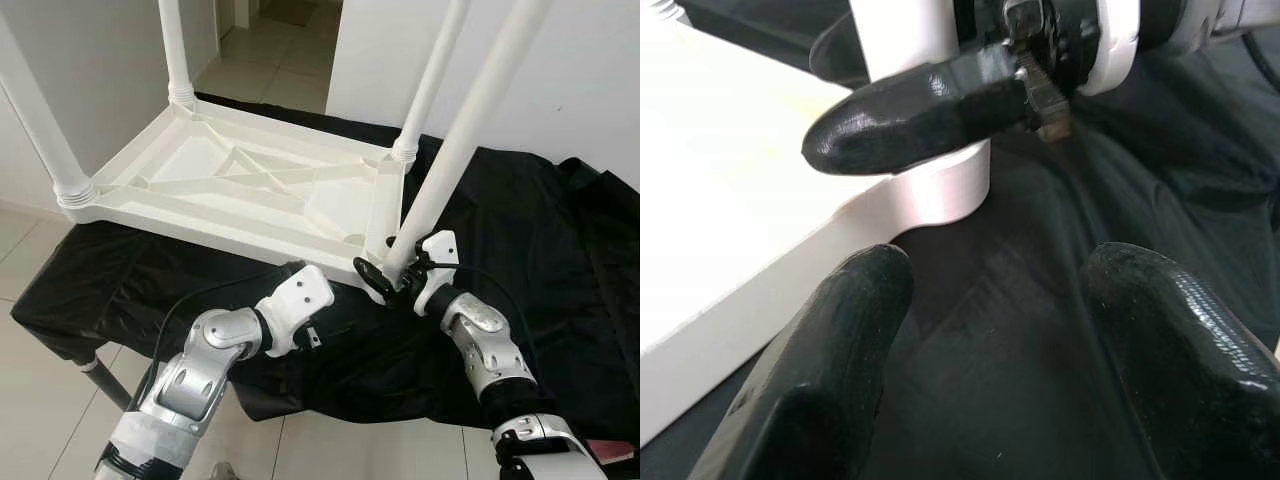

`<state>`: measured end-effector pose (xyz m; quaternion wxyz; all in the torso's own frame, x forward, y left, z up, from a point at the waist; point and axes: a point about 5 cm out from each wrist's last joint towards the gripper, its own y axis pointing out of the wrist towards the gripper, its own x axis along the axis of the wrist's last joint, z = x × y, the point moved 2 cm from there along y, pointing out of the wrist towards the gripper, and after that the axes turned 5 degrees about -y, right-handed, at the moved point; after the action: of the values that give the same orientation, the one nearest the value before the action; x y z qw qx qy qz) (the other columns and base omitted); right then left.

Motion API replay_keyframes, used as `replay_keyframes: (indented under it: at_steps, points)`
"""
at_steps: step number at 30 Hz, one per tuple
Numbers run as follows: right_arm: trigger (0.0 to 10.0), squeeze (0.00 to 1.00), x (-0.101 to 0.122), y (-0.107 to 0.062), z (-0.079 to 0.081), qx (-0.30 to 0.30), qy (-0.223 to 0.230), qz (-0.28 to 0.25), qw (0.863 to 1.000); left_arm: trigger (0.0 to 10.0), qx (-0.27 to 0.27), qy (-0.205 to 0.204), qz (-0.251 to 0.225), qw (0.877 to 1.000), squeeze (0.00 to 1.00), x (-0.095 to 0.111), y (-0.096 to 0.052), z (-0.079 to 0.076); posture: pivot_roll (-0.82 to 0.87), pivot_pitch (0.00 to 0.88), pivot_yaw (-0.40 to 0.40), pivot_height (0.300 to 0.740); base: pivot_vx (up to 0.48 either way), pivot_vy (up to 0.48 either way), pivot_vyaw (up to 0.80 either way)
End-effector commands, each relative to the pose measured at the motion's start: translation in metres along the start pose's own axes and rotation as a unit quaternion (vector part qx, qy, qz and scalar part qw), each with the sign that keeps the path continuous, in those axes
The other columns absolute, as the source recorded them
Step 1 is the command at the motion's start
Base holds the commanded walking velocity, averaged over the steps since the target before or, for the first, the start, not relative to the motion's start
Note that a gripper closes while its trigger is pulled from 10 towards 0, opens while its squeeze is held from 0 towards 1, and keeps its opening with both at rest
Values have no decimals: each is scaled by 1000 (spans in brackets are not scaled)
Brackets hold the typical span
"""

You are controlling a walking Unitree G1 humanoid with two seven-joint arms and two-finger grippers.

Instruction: Building children table

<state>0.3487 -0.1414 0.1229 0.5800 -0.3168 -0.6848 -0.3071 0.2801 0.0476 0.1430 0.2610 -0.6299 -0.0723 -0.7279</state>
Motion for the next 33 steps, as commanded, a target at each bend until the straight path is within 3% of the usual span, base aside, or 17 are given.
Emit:
replay_keyframes:
  at_steps: [1,16,17,18,19,25,33]
  points:
    - [0,0,-4,3,3,17,-3,9,1000,10000,20,6,-5,1000,0,4,4,3,76,15,-104,740,0,0,0]
    - [0,0,-14,-3,-8,-2,13,18,1000,10000,22,7,2,1000,0,0,-2,3,80,24,-104,740,0,0,0]
    - [1961,0,-15,-4,-9,-8,13,20,1000,10000,22,6,2,1000,0,0,-1,3,81,28,-105,740,0,0,0]
    - [1961,0,-15,-4,-9,-8,13,20,1000,10000,22,6,2,1000,0,0,-1,3,81,28,-105,740,0,0,0]
    - [10000,0,-15,-4,-10,-12,13,19,1000,10000,23,5,2,1000,0,0,-1,2,82,31,-106,740,0,0,0]
    - [10000,0,-13,-5,-15,-41,12,13,999,10000,24,3,4,1000,0,-2,-3,1,81,39,-107,740,0,0,0]
    - [10000,0,-13,-8,-20,-139,0,21,990,10000,23,-4,5,1000,0,-4,-3,-2,65,53,-109,740,0,0,0]
